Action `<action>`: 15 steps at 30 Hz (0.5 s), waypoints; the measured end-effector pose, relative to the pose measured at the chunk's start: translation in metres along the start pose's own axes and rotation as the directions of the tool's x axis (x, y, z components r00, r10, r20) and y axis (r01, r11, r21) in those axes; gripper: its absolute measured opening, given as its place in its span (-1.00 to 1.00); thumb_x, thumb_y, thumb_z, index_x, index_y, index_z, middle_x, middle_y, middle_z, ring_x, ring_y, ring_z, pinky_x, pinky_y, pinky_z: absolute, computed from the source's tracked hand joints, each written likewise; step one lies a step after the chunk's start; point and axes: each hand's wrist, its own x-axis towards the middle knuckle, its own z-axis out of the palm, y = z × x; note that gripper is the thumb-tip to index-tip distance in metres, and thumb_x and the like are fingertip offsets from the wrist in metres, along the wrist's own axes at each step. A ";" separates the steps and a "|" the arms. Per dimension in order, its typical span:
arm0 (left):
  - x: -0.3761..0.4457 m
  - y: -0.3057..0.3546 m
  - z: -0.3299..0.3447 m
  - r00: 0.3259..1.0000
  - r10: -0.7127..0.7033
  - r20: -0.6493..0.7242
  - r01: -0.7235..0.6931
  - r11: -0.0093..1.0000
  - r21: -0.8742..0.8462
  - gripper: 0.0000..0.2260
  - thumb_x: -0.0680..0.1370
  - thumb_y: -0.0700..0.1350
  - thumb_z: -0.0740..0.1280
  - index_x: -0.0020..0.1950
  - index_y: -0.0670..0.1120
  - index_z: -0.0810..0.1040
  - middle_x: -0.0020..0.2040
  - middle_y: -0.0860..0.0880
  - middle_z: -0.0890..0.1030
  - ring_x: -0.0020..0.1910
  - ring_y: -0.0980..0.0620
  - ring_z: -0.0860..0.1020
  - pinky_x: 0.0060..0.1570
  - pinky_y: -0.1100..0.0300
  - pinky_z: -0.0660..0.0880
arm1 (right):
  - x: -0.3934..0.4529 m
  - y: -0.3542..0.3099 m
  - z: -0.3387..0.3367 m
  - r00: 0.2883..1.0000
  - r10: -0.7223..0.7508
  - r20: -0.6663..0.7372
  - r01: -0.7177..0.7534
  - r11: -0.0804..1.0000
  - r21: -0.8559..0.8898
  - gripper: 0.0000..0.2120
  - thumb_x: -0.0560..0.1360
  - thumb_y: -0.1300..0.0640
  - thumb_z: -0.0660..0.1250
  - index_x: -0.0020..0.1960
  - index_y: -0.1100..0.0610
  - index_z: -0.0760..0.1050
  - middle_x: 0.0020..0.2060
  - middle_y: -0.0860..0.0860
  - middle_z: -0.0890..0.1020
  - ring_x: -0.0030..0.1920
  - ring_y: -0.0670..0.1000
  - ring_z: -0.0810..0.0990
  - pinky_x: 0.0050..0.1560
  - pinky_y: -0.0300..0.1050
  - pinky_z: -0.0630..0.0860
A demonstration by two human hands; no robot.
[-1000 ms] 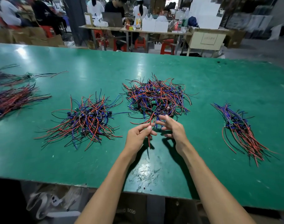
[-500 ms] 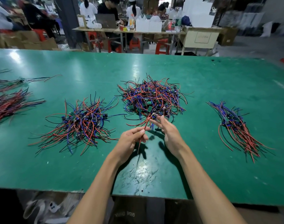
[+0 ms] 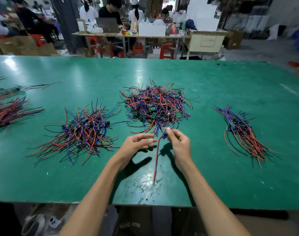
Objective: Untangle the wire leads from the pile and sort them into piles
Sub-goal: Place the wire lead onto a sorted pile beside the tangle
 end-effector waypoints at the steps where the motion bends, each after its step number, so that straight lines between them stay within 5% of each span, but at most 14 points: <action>1: 0.002 0.003 0.002 1.000 0.000 -0.022 0.001 1.000 0.007 -0.73 0.58 -0.05 0.41 0.26 -0.05 0.62 0.10 0.00 0.73 0.06 0.00 0.69 0.08 0.24 0.55 | -0.001 0.002 0.000 0.999 -0.036 0.027 0.038 0.996 -0.075 -0.89 0.57 0.09 0.43 -0.08 0.09 0.70 -0.22 -0.04 0.73 -0.18 -0.15 0.63 -0.04 -0.31 0.53; 4: 0.005 0.005 0.014 0.991 0.015 -0.133 -0.013 1.000 0.011 -0.73 0.52 -0.02 0.48 0.20 -0.03 0.66 -0.02 -0.02 0.75 -0.08 0.03 0.71 -0.04 0.26 0.56 | -0.003 0.007 0.001 0.990 -0.118 0.083 0.135 0.962 -0.236 -0.87 0.58 0.03 0.42 -0.11 0.01 0.69 -0.21 -0.06 0.74 -0.18 -0.15 0.66 -0.08 -0.25 0.55; 8: 0.008 -0.001 0.027 0.972 0.020 -0.234 -0.031 0.999 -0.041 -0.68 0.51 -0.21 0.51 0.25 -0.15 0.61 -0.08 -0.12 0.75 -0.12 0.02 0.71 -0.07 0.20 0.65 | -0.005 0.011 0.001 0.988 -0.144 0.056 0.154 0.915 -0.372 -0.85 0.60 0.00 0.37 -0.11 -0.05 0.67 -0.20 -0.12 0.73 -0.12 -0.10 0.67 -0.02 -0.09 0.58; 11: 0.007 -0.001 0.034 0.965 0.007 -0.263 -0.033 0.995 -0.097 -0.66 0.50 -0.33 0.48 0.25 -0.16 0.59 -0.01 -0.18 0.73 -0.15 -0.04 0.71 -0.15 0.19 0.65 | -0.004 0.011 -0.001 0.982 -0.181 0.049 0.180 0.831 -0.527 -0.87 0.61 -0.01 0.36 -0.06 -0.07 0.67 -0.16 -0.19 0.68 -0.02 -0.18 0.59 0.02 -0.17 0.48; 15: 0.009 -0.002 0.037 0.955 -0.013 -0.296 -0.022 0.993 -0.114 -0.76 0.54 -0.29 0.43 0.21 -0.21 0.63 -0.08 -0.19 0.71 -0.27 -0.04 0.63 -0.36 0.33 0.49 | -0.008 0.009 0.001 0.970 -0.222 0.101 0.238 0.770 -0.592 -0.87 0.61 0.05 0.36 0.03 0.04 0.68 -0.13 -0.14 0.61 0.02 -0.02 0.52 0.05 -0.18 0.38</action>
